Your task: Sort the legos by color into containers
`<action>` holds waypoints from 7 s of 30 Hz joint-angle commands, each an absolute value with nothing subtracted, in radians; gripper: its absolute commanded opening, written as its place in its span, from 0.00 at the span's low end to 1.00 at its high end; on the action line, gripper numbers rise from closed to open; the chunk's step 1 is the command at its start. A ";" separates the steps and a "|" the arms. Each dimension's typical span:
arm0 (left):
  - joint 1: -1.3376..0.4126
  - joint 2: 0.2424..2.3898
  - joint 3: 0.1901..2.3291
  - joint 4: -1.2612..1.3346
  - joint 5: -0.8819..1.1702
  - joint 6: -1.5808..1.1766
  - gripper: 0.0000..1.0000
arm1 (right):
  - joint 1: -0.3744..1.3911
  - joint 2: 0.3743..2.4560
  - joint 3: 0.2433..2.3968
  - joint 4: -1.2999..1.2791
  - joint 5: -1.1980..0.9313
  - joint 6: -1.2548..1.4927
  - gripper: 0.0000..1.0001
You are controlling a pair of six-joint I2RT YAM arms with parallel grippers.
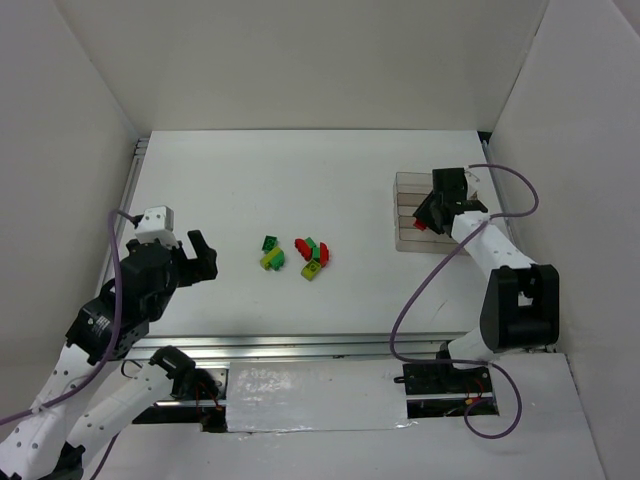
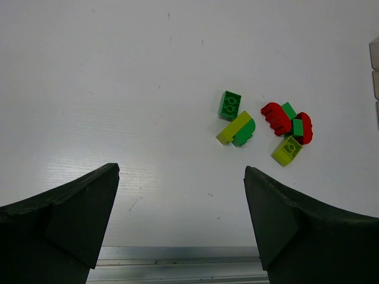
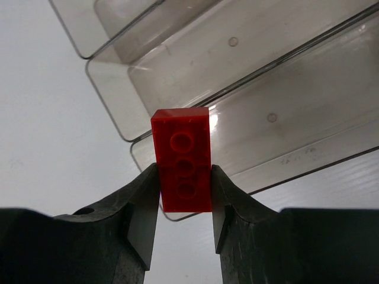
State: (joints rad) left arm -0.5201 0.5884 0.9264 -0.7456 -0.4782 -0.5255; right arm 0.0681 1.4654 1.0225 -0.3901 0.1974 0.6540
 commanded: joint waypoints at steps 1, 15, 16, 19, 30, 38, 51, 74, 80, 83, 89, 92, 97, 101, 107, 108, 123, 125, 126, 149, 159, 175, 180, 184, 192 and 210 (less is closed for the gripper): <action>-0.517 0.578 0.920 -0.703 -0.466 -0.506 1.00 | 0.054 1.505 1.060 -0.408 0.242 0.673 0.18; -0.515 0.584 0.922 -0.706 -0.468 -0.509 1.00 | 0.048 1.488 1.029 -0.393 0.253 0.673 0.81; -0.517 0.584 0.922 -0.706 -0.468 -0.509 1.00 | 0.048 1.482 1.029 -0.393 0.252 0.673 0.82; -0.515 0.583 0.922 -0.704 -0.469 -0.509 1.00 | 0.057 1.437 1.022 -0.394 0.221 0.658 0.82; -0.517 0.617 0.930 -0.719 -0.494 -0.523 1.00 | 0.602 1.537 1.193 -0.462 0.225 0.549 0.82; -0.515 0.626 0.927 -0.718 -0.494 -0.523 1.00 | 0.775 1.870 1.437 -0.555 0.282 0.548 0.81; -0.515 0.626 0.923 -0.706 -0.477 -0.514 1.00 | 0.781 2.063 1.628 -0.537 0.269 0.244 0.80; -0.515 0.643 0.923 -0.706 -0.476 -0.512 1.00 | 0.761 2.095 1.552 -0.442 0.106 0.198 0.43; -0.515 0.650 0.928 -0.703 -0.468 -0.508 0.99 | 0.761 2.030 1.511 -0.382 0.117 0.187 0.16; -0.514 0.678 0.951 -0.710 -0.472 -0.524 0.99 | 0.761 1.894 1.447 -0.304 0.080 0.192 0.16; -0.514 0.741 0.977 -0.666 -0.287 -0.656 1.00 | 0.834 1.630 1.299 -0.259 0.061 0.212 0.18; -0.514 0.749 0.942 -0.539 -0.140 -0.736 1.00 | 0.914 1.527 1.235 -0.247 0.093 0.225 0.19; -0.514 0.773 0.910 -0.350 0.079 -0.840 0.99 | 1.002 1.413 1.157 -0.253 0.115 0.264 0.19; -0.515 0.785 0.887 -0.290 0.132 -0.873 0.97 | 1.019 1.293 1.071 -0.168 0.081 0.302 0.19; -0.518 0.792 0.836 -0.229 0.204 -0.900 0.94 | 1.017 1.240 1.032 -0.115 0.020 0.321 0.20; -0.520 0.792 0.830 -0.212 0.209 -0.911 0.94 | 1.017 1.233 1.029 -0.106 0.014 0.322 0.20; -0.558 0.856 0.779 -0.045 0.367 -0.960 0.56 | 1.017 1.203 1.060 -0.035 0.063 0.334 0.20; -0.569 0.857 0.781 -0.040 0.365 -0.959 0.48 | 1.017 1.210 1.069 -0.028 0.078 0.344 0.20; -0.574 0.859 0.785 -0.040 0.362 -0.959 0.44 | 1.017 1.222 1.075 -0.026 0.089 0.347 0.20; -0.588 0.755 0.753 0.107 0.731 -0.658 0.00 | 0.699 0.976 0.839 0.124 -0.942 0.428 0.90; -0.589 0.750 0.716 0.222 0.795 -0.709 0.00 | 0.762 1.046 0.854 0.230 -0.924 0.477 0.74; -0.588 0.684 0.772 -0.003 0.576 -0.597 0.00 | 0.663 0.994 0.730 0.273 -0.817 0.480 0.00; -0.589 0.631 0.798 -0.123 0.465 -0.551 0.00 | 0.502 1.032 0.678 0.259 -0.819 0.497 0.00; -0.589 0.626 0.834 -0.262 0.318 -0.531 0.00 | 0.430 1.097 0.802 -0.051 -0.402 0.494 0.00; -0.589 0.604 0.856 -0.456 0.124 -0.518 0.00 | 0.131 1.635 1.222 -0.483 0.230 0.614 0.00; -0.591 0.701 0.785 -0.286 0.212 -0.564 0.00 | 0.049 1.758 1.321 -0.480 0.230 0.597 0.77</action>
State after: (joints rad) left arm -0.5877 0.6945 0.7921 -0.3870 0.1730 -0.5541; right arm 0.0578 1.7714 1.2846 -0.4660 0.2245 0.5911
